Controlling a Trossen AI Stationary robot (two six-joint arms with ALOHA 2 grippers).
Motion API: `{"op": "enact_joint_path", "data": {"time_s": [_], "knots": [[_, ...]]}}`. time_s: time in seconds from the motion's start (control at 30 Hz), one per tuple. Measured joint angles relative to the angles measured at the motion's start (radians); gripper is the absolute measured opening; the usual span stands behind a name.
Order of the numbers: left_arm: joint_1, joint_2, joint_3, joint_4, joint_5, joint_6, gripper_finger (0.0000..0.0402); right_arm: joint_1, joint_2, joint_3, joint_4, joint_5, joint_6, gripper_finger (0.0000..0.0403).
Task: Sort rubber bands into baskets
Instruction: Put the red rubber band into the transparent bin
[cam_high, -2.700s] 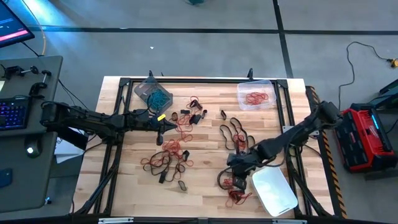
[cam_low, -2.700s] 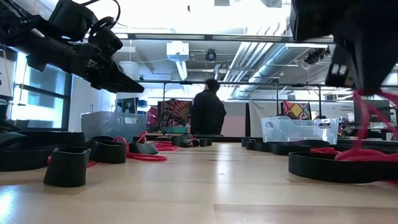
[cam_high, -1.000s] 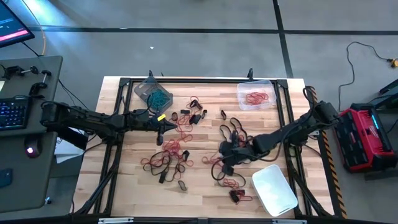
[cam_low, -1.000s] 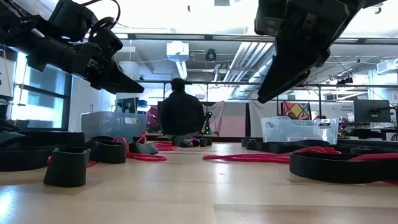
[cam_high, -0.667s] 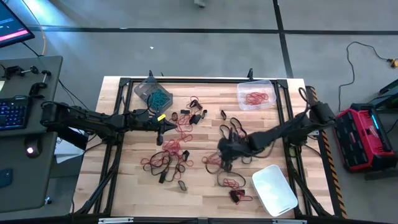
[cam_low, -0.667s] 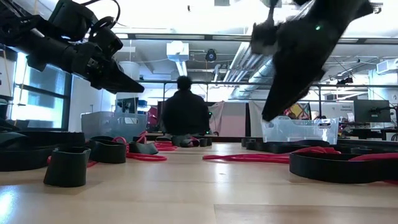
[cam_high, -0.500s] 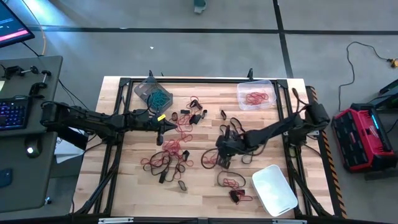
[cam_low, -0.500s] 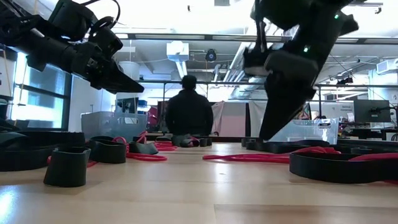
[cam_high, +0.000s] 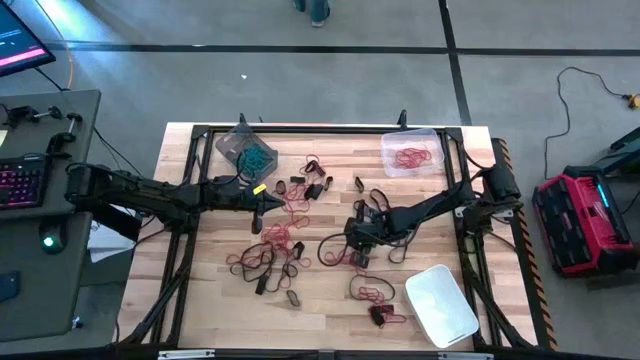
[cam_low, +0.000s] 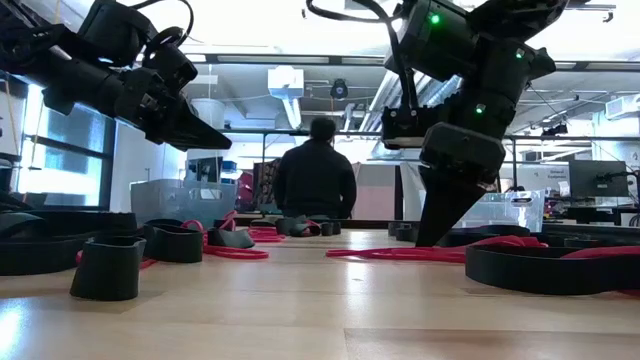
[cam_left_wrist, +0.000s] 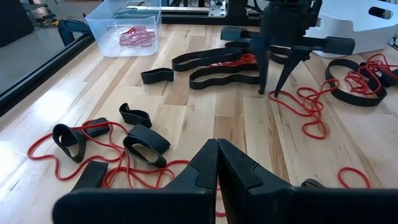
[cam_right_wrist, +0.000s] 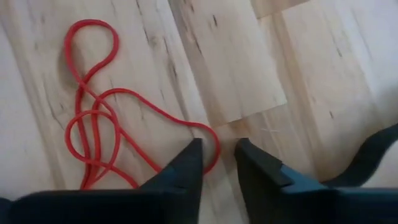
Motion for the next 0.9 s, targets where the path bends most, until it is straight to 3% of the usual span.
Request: {"op": "enact_joint_path", "data": {"time_s": [0.1,0.17,0.47,0.9], "knots": [[0.0,0.0,0.0,0.0,0.0,0.0,0.0,0.001,-0.002,0.009,-0.007,-0.001,-0.022,0.002],[0.0,0.0,0.0,0.0,0.0,0.0,0.0,0.003,0.0,0.028,-0.026,0.014,-0.044,0.0007],[0.0,0.0,0.0,-0.002,0.0,0.0,0.0,0.027,-0.019,0.211,-0.227,0.157,-0.105,0.0003],[0.0,0.0,0.0,-0.003,0.0,0.008,0.0,0.065,-0.023,0.538,-0.624,0.46,-0.129,0.0]]}}
